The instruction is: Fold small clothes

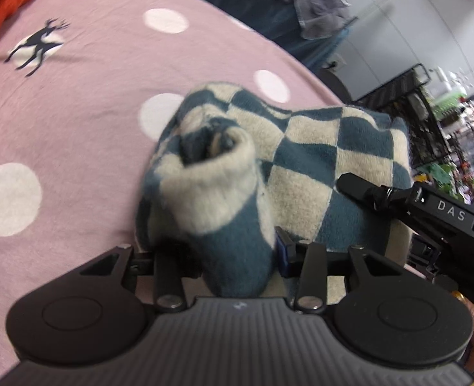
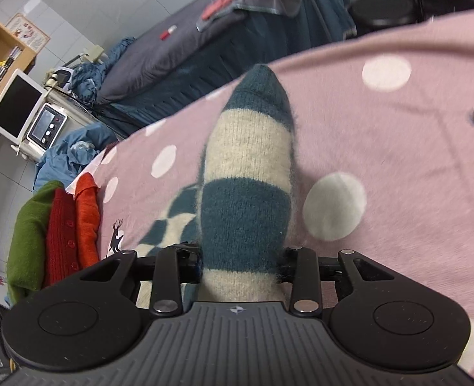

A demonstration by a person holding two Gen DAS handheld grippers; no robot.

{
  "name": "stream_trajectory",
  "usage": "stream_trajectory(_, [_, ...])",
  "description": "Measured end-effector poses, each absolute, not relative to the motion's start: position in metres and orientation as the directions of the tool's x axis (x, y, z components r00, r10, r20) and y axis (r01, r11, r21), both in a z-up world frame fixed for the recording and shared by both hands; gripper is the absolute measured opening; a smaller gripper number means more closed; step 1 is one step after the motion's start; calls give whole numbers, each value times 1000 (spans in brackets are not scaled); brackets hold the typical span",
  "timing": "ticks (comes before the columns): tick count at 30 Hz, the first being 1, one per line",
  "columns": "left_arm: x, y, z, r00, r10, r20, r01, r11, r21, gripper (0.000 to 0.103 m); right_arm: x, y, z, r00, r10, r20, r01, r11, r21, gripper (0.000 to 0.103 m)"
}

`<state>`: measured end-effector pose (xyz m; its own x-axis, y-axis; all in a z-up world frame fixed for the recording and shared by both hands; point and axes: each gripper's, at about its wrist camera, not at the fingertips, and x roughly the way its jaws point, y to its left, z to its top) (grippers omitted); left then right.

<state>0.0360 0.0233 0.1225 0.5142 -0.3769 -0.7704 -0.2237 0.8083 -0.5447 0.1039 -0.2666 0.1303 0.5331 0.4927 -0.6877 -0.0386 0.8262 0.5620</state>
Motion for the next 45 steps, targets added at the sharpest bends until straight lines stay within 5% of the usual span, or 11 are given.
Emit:
stream_trajectory(9, [46,-80,180,494,-512,-703,31,818,-574,40,65,-328,191,692,383,-612,-64,877,476,58])
stream_trajectory(21, [47,-330,285,356,-764,-538,481,643,-596,42,-13,-548,274,917,104,-386,113,860,498,58])
stream_trajectory(31, [2,-427,244,258,-713,-652,489,678,-549,43,-44,-653,207,896,80,-438,268,688,674,59])
stream_trajectory(37, [3,-410,224,224,-703,-675,492,680,-544,51,-63,-667,153,886,34,-462,371,544,752,66])
stream_trajectory(40, [22,-412,223,213,-689,-693,478,692,-541,66,-53,-659,156,874,7,-486,391,583,712,72])
stream_trajectory(42, [24,-401,227,247,-657,-712,447,729,-517,87,-52,-659,160,868,-18,-497,412,585,698,75])
stream_trajectory(45, [26,-374,239,334,-622,-709,426,770,-475,87,-62,-654,171,846,-83,-526,452,634,627,83])
